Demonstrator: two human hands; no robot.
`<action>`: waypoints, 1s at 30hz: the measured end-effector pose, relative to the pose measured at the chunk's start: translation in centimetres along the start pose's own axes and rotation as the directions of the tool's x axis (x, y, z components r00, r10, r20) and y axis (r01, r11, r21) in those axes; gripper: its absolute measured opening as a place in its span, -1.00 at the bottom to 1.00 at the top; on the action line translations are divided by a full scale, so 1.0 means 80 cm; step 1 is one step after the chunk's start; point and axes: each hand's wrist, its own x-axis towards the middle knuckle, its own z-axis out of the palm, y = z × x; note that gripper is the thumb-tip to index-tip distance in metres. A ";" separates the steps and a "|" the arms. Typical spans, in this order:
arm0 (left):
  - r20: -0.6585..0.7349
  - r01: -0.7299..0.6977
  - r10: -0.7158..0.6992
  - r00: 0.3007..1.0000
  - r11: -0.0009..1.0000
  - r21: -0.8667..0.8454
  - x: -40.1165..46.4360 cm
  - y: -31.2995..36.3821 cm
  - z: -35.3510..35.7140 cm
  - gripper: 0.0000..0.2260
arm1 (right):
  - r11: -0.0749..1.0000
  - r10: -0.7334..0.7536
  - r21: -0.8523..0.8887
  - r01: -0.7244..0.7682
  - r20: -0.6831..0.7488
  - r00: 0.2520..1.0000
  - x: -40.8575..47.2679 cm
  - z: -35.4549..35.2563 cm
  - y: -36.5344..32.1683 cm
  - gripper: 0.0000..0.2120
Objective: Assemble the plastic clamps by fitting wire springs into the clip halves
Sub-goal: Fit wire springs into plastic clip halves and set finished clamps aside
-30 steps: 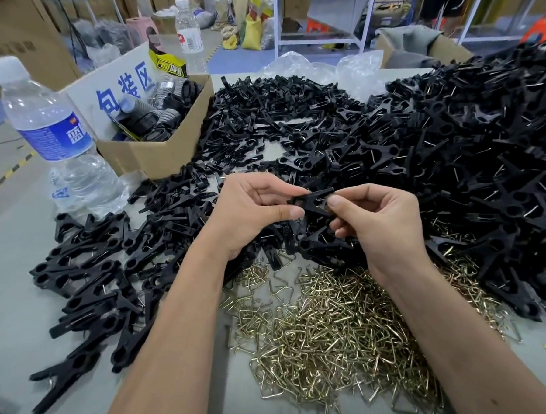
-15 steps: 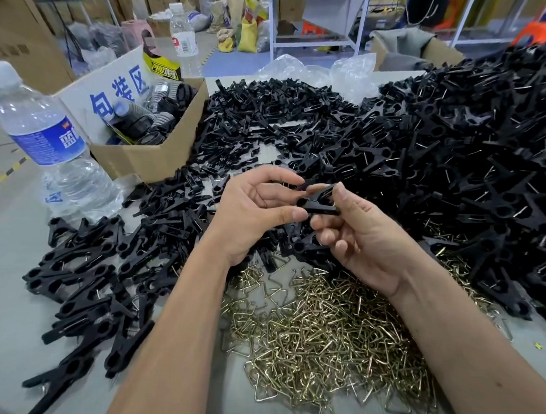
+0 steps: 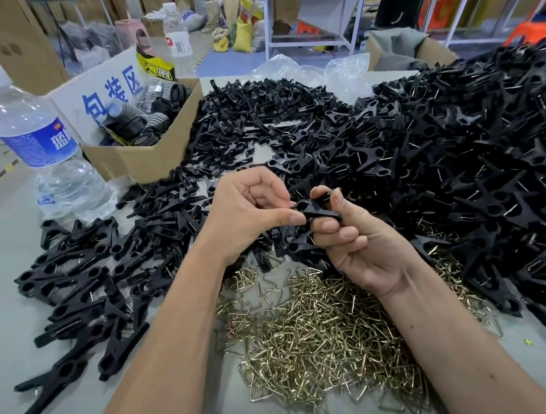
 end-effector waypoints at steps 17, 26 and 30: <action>-0.280 0.235 -0.119 0.953 0.872 0.429 0.036 -0.012 0.004 -0.82 | 0.401 -0.796 -0.900 0.170 -0.251 0.551 0.032 0.023 -0.119 -0.77; -0.424 0.450 -0.151 0.893 0.296 0.842 0.151 -0.026 -0.083 -0.80 | -0.329 -0.705 -0.909 -0.258 0.055 0.707 0.175 0.048 -0.141 -0.92; -0.423 0.473 -0.294 0.857 0.123 0.873 0.187 -0.055 -0.101 -0.74 | -0.577 -0.453 -0.753 -0.317 -0.028 0.891 0.255 0.041 -0.113 -0.78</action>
